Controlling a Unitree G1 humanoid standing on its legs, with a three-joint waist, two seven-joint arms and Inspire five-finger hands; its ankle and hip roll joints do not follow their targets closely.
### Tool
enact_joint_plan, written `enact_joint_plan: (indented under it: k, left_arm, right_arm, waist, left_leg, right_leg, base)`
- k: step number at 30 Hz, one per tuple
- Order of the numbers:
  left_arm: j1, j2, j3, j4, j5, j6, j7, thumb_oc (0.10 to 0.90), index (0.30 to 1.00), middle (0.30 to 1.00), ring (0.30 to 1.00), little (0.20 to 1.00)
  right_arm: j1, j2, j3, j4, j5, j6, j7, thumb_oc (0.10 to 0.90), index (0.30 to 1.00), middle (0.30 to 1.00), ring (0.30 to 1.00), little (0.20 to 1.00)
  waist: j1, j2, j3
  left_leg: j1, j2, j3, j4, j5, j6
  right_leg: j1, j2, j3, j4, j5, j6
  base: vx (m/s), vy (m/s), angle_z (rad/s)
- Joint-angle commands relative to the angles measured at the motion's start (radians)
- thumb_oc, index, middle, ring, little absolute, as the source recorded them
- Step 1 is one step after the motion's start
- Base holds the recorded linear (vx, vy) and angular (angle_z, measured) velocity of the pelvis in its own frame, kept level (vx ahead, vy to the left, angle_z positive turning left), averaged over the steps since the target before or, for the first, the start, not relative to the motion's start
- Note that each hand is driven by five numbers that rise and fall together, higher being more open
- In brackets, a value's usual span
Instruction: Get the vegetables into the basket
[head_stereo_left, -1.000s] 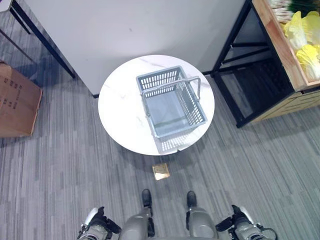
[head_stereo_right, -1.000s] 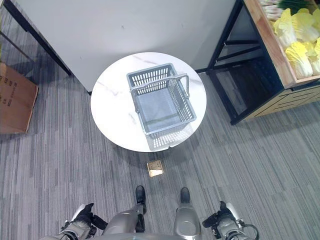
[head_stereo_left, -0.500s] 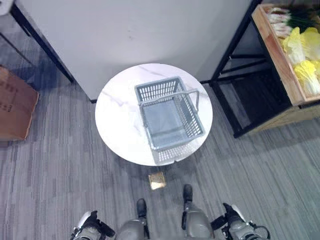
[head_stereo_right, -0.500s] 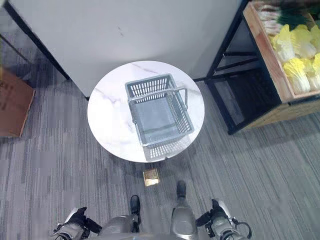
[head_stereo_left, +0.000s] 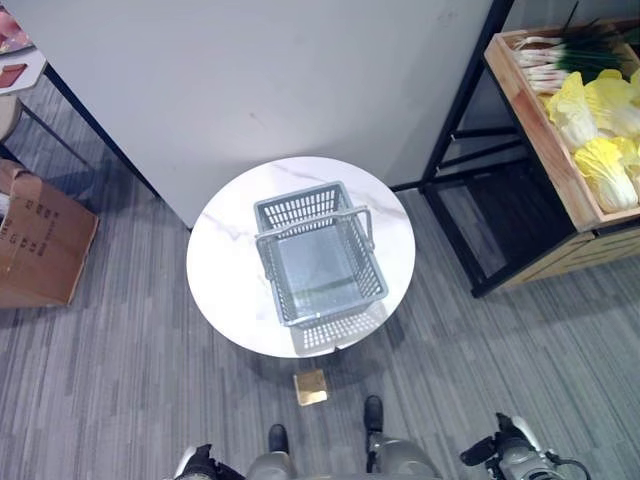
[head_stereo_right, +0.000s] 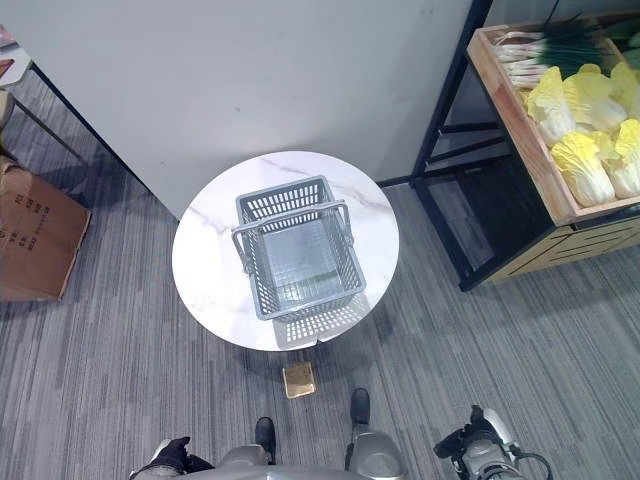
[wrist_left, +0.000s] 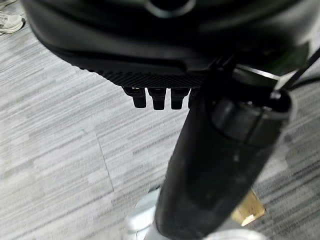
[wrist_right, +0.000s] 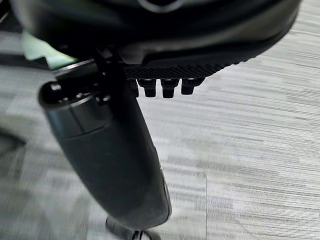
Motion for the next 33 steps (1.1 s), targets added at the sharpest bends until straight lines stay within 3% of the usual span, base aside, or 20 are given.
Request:
enact_joint_plan:
  k: [1,3,4,5,6,7,13,14,15,22,27,33]
  left_arm:
    - [0.018,0.081,0.043,0.052,0.008,0.011,0.070,0.900,1.000,1.000,1.000,1.000]
    - [0.021,0.078,0.055,0.052,0.018,0.007,0.072,0.900,1.000,1.000,1.000,1.000]
    - [0.021,0.078,0.054,0.052,0.018,0.007,0.072,0.900,1.000,1.000,1.000,1.000]
    - [0.025,0.075,0.063,0.053,0.024,0.008,0.075,0.900,1.000,1.000,1.000,1.000]
    - [0.030,0.073,0.094,0.059,0.044,0.014,0.070,0.900,1.000,1.000,1.000,1.000]
    - [0.031,0.072,0.099,0.059,0.053,0.017,0.066,0.900,1.000,1.000,1.000,1.000]
    - [0.029,0.070,0.081,0.060,0.078,0.023,0.036,0.900,1.000,1.000,1.000,1.000]
    - [0.029,0.069,0.085,0.060,0.078,0.023,0.036,0.900,1.000,1.000,1.000,1.000]
    - [0.027,0.074,0.061,0.061,0.076,0.025,0.029,0.900,1.000,1.000,1.000,1.000]
    - [0.027,0.068,0.003,0.048,0.059,0.015,0.023,0.900,1.000,1.000,1.000,1.000]
    - [0.026,0.070,-0.018,0.044,0.024,0.006,0.033,0.900,1.000,1.000,1.000,1.000]
    - [0.016,0.074,-0.042,0.038,-0.009,-0.004,0.046,0.900,1.000,1.000,1.000,1.000]
  right_arm:
    - [-0.024,-0.131,-0.022,-0.160,-0.134,-0.004,-0.173,0.900,1.000,1.000,1.000,1.000]
    - [-0.024,-0.218,-0.048,-0.338,-0.222,0.008,-0.219,0.900,1.000,1.000,1.000,1.000]
    - [-0.023,-0.218,-0.050,-0.340,-0.223,0.009,-0.218,0.900,1.000,1.000,1.000,1.000]
    - [-0.012,-0.267,-0.069,-0.454,-0.277,0.015,-0.227,0.900,1.000,1.000,1.000,1.000]
    - [0.002,-0.375,-0.124,-0.727,-0.409,0.011,-0.247,0.900,1.000,1.000,1.000,1.000]
    - [-0.015,-0.415,-0.121,-0.797,-0.455,0.003,-0.245,0.900,1.000,1.000,1.000,1.000]
    - [-0.204,-0.538,0.021,-1.000,-0.525,-0.059,-0.161,0.900,1.000,1.000,1.000,1.000]
    - [-0.213,-0.538,0.030,-0.996,-0.524,-0.058,-0.161,0.900,1.000,1.000,1.000,1.000]
    - [-0.342,-0.536,0.153,-1.016,-0.469,-0.086,-0.101,0.900,1.000,1.000,1.000,1.000]
    - [-0.642,-0.497,0.418,-0.946,-0.399,-0.098,-0.032,0.900,1.000,1.000,1.000,1.000]
    - [-0.814,-0.441,0.558,-0.829,-0.371,-0.089,-0.004,0.900,1.000,1.000,1.000,1.000]
    - [-0.932,-0.385,0.620,-0.705,-0.326,-0.071,0.004,0.900,1.000,1.000,1.000,1.000]
  waist:
    - [0.005,-0.098,0.005]
    - [0.001,-0.102,0.005]
    - [0.002,-0.103,0.004]
    - [0.000,-0.105,0.003]
    - [0.002,-0.112,-0.003]
    - [0.007,-0.112,-0.006]
    - [0.053,-0.120,-0.025]
    - [0.049,-0.119,-0.025]
    - [0.071,-0.122,-0.028]
    - [0.097,-0.127,-0.028]
    - [0.115,-0.130,-0.014]
    - [0.137,-0.129,0.013]
  left_leg:
    - [-0.006,-0.049,-0.010,-0.018,0.000,0.029]
    - [-0.002,-0.048,-0.004,-0.024,-0.002,0.028]
    - [-0.005,-0.049,-0.004,-0.024,0.001,0.028]
    - [-0.002,-0.049,-0.003,-0.024,-0.003,0.029]
    - [0.011,-0.050,0.002,-0.024,-0.014,0.030]
    - [0.020,-0.049,0.003,-0.024,-0.022,0.030]
    - [0.018,-0.051,-0.001,-0.024,-0.022,0.026]
    - [0.018,-0.051,-0.001,-0.024,-0.022,0.026]
    - [0.016,-0.051,-0.007,-0.024,-0.020,0.023]
    - [0.005,-0.045,-0.024,-0.024,-0.010,0.015]
    - [-0.011,-0.040,-0.039,-0.024,0.001,0.011]
    - [-0.049,-0.036,-0.057,-0.024,0.020,0.009]
  right_leg:
    - [-0.023,-0.121,0.054,0.038,0.017,0.117]
    - [-0.025,-0.123,0.059,0.042,0.018,0.121]
    - [-0.028,-0.124,0.059,0.042,0.020,0.121]
    - [-0.027,-0.125,0.062,0.042,0.021,0.123]
    - [-0.017,-0.131,0.063,0.035,0.024,0.127]
    - [-0.009,-0.130,0.063,0.031,0.022,0.128]
    - [0.006,-0.139,0.048,0.014,0.027,0.128]
    - [0.007,-0.139,0.048,0.014,0.027,0.128]
    - [0.017,-0.139,0.036,0.008,0.026,0.126]
    - [0.028,-0.136,0.021,0.000,0.021,0.122]
    - [0.024,-0.133,0.010,-0.001,0.020,0.118]
    - [0.002,-0.130,-0.002,0.001,0.024,0.114]
  base:
    - [-0.01,0.043,-0.22]
    - [-0.01,0.043,-0.26]
    - [0.00,0.037,-0.14]
    - [0.03,0.040,-0.05]
    - [0.06,0.047,0.02]
    - [0.05,0.031,-0.02]
    - [0.01,0.001,-0.05]
    - [0.02,-0.019,0.06]
    - [0.00,-0.014,0.11]
    - [0.01,-0.021,0.14]
    - [-0.02,-0.021,0.09]
    - [-0.05,-0.018,0.08]
